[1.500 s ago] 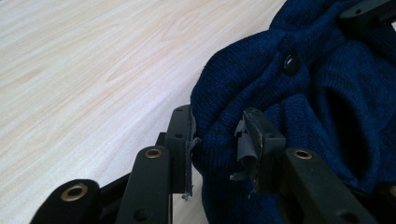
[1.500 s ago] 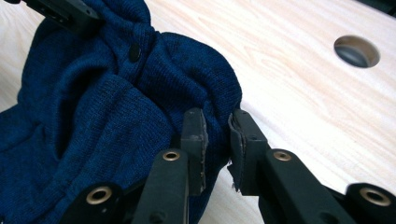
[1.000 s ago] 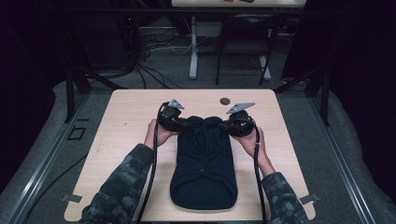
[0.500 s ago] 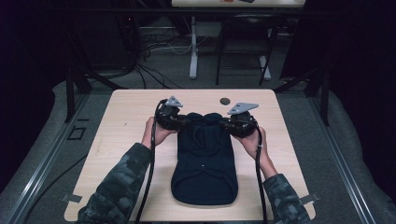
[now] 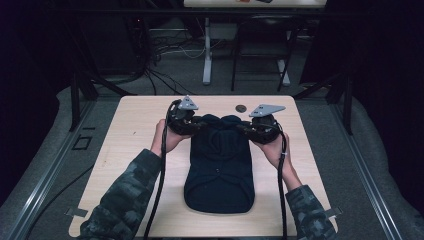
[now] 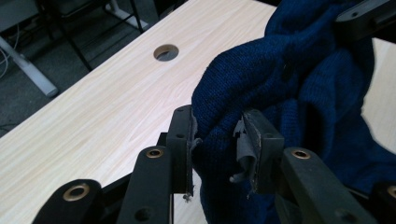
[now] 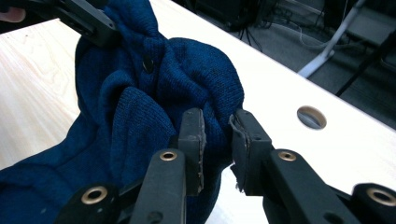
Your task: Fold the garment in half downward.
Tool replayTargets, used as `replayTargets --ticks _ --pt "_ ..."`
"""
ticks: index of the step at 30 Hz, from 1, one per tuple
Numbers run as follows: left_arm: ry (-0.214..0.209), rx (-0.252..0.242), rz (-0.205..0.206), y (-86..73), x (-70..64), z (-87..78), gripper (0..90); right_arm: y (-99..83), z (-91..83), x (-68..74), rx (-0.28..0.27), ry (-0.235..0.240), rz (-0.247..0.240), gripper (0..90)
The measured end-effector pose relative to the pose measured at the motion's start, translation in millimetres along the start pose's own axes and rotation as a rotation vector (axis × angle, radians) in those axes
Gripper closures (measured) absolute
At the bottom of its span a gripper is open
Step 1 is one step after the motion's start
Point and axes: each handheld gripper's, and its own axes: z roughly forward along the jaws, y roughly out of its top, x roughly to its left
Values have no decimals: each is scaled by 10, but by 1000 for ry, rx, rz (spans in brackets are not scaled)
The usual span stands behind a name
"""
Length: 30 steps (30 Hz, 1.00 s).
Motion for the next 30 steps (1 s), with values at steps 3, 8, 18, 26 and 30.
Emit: replayTargets --ticks 3,8,18,26,30 --pt "-4 2 11 7 -31 -15 674 -5 -19 -6 18 30 25 746" --pt "-20 -1 11 9 -51 -26 675 -40 -36 -29 11 40 62 759" --pt "-104 97 30 -93 -118 59 652 -167 -54 10 -66 5 41 779" --pt "-78 29 30 -164 -113 46 712 -230 -43 -1 -28 48 54 730" --pt "-62 24 65 -187 -185 16 712 -273 -71 11 -19 67 42 729"
